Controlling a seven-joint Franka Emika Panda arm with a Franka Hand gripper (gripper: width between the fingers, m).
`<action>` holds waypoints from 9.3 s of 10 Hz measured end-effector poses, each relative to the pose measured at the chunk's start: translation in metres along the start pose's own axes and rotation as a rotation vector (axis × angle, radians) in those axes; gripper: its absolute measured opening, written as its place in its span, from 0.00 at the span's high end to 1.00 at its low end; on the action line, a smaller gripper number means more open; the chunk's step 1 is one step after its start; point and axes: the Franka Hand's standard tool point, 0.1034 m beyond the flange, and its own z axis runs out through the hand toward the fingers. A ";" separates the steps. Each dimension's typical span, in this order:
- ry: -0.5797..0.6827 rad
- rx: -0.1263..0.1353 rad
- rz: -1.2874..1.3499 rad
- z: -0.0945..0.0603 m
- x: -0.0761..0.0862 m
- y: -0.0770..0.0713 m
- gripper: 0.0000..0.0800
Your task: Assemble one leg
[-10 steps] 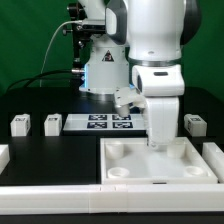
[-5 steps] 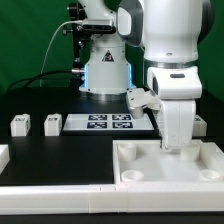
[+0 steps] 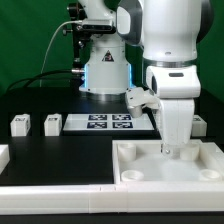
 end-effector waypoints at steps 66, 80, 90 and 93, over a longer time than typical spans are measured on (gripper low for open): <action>-0.804 0.623 1.321 0.014 0.100 -0.119 0.19; -0.803 0.610 1.340 0.014 0.099 -0.117 0.64; -0.703 0.477 1.425 -0.050 0.085 -0.103 0.64; -0.409 0.264 1.417 -0.074 0.080 -0.077 0.64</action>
Offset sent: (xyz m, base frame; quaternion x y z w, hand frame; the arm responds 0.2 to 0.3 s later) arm -0.0219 -0.0044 0.0256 -0.0126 -0.0299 0.0161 0.9993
